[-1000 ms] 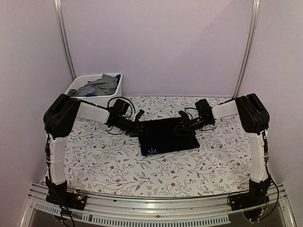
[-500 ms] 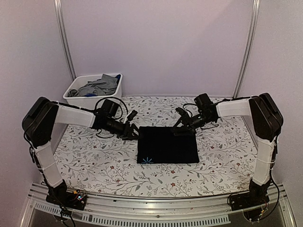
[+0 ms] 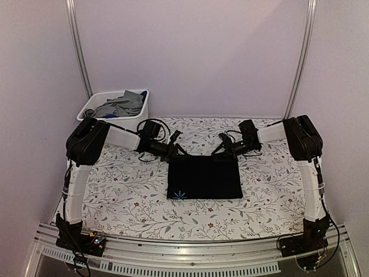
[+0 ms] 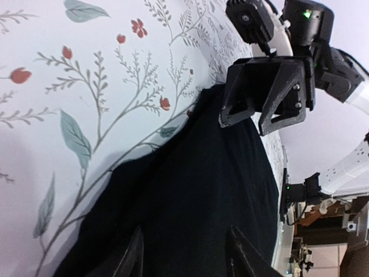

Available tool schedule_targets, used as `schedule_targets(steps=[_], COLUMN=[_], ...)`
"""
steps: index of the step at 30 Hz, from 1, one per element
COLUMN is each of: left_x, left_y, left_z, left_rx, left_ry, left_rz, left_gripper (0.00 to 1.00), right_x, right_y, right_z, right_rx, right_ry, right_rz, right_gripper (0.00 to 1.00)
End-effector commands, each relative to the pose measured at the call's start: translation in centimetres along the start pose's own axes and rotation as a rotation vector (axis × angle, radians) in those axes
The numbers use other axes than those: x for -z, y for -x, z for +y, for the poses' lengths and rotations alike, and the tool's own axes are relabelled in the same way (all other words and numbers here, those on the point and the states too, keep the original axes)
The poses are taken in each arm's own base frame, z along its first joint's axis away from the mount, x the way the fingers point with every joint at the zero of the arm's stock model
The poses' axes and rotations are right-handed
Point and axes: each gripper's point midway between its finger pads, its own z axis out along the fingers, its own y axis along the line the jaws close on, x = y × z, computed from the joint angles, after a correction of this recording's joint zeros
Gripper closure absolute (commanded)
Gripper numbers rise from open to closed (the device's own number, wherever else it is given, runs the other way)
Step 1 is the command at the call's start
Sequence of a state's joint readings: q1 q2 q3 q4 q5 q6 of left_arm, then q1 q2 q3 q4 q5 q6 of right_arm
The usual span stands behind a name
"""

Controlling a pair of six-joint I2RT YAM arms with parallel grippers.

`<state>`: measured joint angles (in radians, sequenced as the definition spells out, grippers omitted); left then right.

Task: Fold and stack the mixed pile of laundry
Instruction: Smooth out the square-folded T-shirt at the center of the board, then pick up the square-folded T-shirt from the center of the board.

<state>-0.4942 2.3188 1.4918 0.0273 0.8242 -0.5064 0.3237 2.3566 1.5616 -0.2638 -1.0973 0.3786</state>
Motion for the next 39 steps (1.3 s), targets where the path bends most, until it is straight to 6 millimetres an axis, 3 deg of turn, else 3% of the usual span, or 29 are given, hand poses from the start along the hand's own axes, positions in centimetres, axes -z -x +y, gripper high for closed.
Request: schedule_targets(steps=[1, 4, 6, 7, 11, 15, 17, 18, 21, 27, 33, 34, 39], left_x=[1.0, 2.6, 4.2, 5.0, 8.6, 11.3, 11.2, 10.9, 9.1, 1.8, -6.7, -7.8, -11.7], left_y=[1.4, 1.7, 2.4, 3.0, 4.7, 4.5, 3.4, 2.7, 0.4, -4.6, -10.1, -10.5, -13.1], left_z=[3.7, 5.2, 4.6, 3.6, -0.7, -5.0, -7.5, -8.8, -12.1, -16.1, -18.9, -19.7, -19.6], left_rx=[0.084, 0.115, 0.094, 0.057, -0.146, -0.353, -0.481, -0.554, -0.755, -0.996, -1.152, -1.181, -1.214], left_ry=[0.013, 0.035, 0.036, 0.044, 0.138, 0.271, 0.320, 0.346, 0.373, 0.303, 0.186, 0.167, 0.114], left_rz=[-0.075, -0.106, -0.130, -0.146, -0.206, -0.229, -0.221, -0.215, -0.179, -0.049, 0.090, 0.098, 0.154], left_gripper=[0.51, 0.51, 0.51, 0.50, 0.42, 0.33, 0.28, 0.26, 0.23, 0.30, 0.40, 0.41, 0.48], right_x=[0.3, 1.1, 2.2, 2.8, 7.8, 12.3, 14.1, 15.1, 16.7, 15.6, 15.2, 15.0, 14.1], right_y=[1.2, 1.7, 2.6, 3.1, 5.7, 5.9, 5.0, 4.5, 2.7, -2.6, -6.8, -7.5, -10.3], right_z=[-2.6, -2.3, -0.8, 0.3, 7.7, 10.9, 11.0, 12.2, 12.4, 10.2, 6.6, 6.0, 4.1], right_rx=[-0.036, -0.046, -0.029, -0.009, 0.146, 0.270, 0.299, 0.330, 0.273, 0.063, -0.100, -0.117, -0.212], right_ry=[0.012, 0.033, 0.034, 0.027, -0.073, -0.289, -0.374, -0.382, -0.357, -0.034, -0.155, -0.160, -0.168], right_rz=[-0.027, -0.039, -0.063, -0.081, -0.220, -0.347, -0.393, -0.423, -0.472, -0.388, -0.391, -0.382, -0.349], right_gripper=[0.54, 0.53, 0.52, 0.51, 0.42, 0.34, 0.24, 0.18, 0.01, 0.01, 0.01, 0.01, 0.07])
